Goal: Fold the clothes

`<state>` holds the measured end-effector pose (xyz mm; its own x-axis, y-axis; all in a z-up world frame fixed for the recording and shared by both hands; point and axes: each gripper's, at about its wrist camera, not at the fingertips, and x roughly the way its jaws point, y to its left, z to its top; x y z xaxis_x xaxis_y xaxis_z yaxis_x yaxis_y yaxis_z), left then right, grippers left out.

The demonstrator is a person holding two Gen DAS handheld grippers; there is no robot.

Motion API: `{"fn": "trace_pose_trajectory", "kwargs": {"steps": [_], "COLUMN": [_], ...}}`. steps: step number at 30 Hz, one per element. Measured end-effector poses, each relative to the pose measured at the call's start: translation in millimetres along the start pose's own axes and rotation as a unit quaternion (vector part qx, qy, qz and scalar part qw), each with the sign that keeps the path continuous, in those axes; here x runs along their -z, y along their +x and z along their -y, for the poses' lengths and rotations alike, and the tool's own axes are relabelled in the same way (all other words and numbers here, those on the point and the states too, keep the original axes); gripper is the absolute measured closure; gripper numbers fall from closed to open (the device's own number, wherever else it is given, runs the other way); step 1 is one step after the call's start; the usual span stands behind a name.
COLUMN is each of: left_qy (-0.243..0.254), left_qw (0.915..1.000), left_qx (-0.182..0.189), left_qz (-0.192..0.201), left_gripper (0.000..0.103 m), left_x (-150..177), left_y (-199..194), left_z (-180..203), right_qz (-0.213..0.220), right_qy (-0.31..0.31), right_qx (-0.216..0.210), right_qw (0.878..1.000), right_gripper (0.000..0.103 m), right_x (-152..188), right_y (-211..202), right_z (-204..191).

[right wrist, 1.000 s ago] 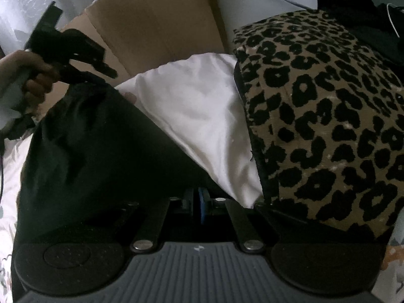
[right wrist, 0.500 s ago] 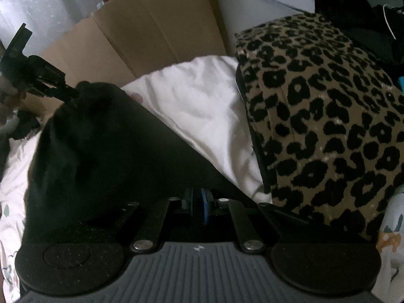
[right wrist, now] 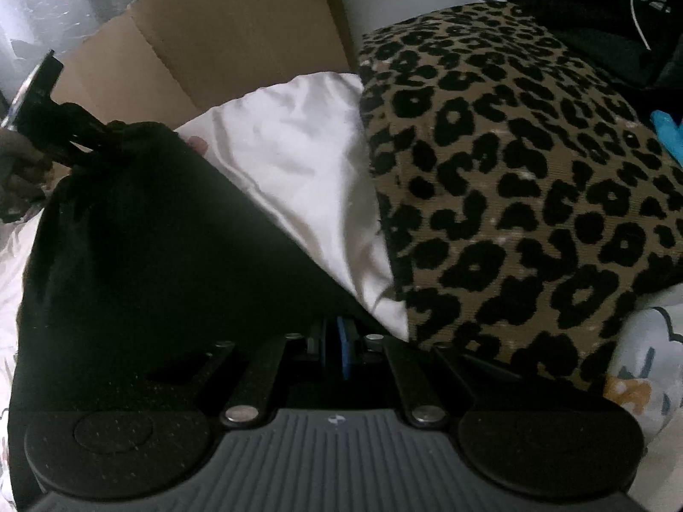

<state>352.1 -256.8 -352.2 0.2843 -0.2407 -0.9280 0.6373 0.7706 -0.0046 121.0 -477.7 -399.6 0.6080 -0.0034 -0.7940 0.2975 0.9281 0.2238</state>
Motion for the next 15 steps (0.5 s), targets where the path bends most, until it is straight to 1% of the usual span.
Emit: {"fn": "trace_pose_trajectory", "kwargs": {"steps": [2,4,5,6,7,9,11,14,15], "left_qy": [0.005,0.013,0.014,0.019,0.024,0.035,0.044,0.022,0.021], "left_qw": [1.0,0.9996,0.9992,0.9988,0.9982,0.9984,0.9986,0.9995,0.9996], "left_qx": [0.005,0.017,0.029,0.039,0.049,0.038,0.023,0.015,0.012], "left_qz": [0.005,0.018,0.024,0.024,0.024,0.023,0.019,0.016,0.017], "left_gripper": [0.074,0.075,0.09,0.101,0.101,0.102,0.102,0.102,0.101], "left_x": [-3,-6,-8,-10,-12,-15,-17,-22,-23], "left_y": [-11,-26,-31,-33,-34,-30,-19,3,7], "left_z": [2,4,4,5,6,12,15,10,11], "right_qz": [0.002,0.001,0.001,0.003,0.007,0.015,0.015,0.0,-0.003], "right_qy": [0.003,0.002,0.001,0.0,-0.001,-0.005,-0.009,-0.012,-0.012], "right_qx": [0.008,0.014,0.017,0.019,0.017,0.008,0.0,0.002,0.005], "right_qw": [1.0,1.0,1.0,1.0,1.0,1.0,1.0,1.0,1.0], "right_gripper": [0.093,0.093,0.093,0.093,0.091,0.092,0.092,0.092,0.093], "right_x": [1,2,2,1,1,1,2,5,5], "right_y": [-2,-4,-5,-6,-8,-11,-12,-6,-6], "right_z": [1,-1,-2,-4,-6,-10,-13,-11,-9]}}
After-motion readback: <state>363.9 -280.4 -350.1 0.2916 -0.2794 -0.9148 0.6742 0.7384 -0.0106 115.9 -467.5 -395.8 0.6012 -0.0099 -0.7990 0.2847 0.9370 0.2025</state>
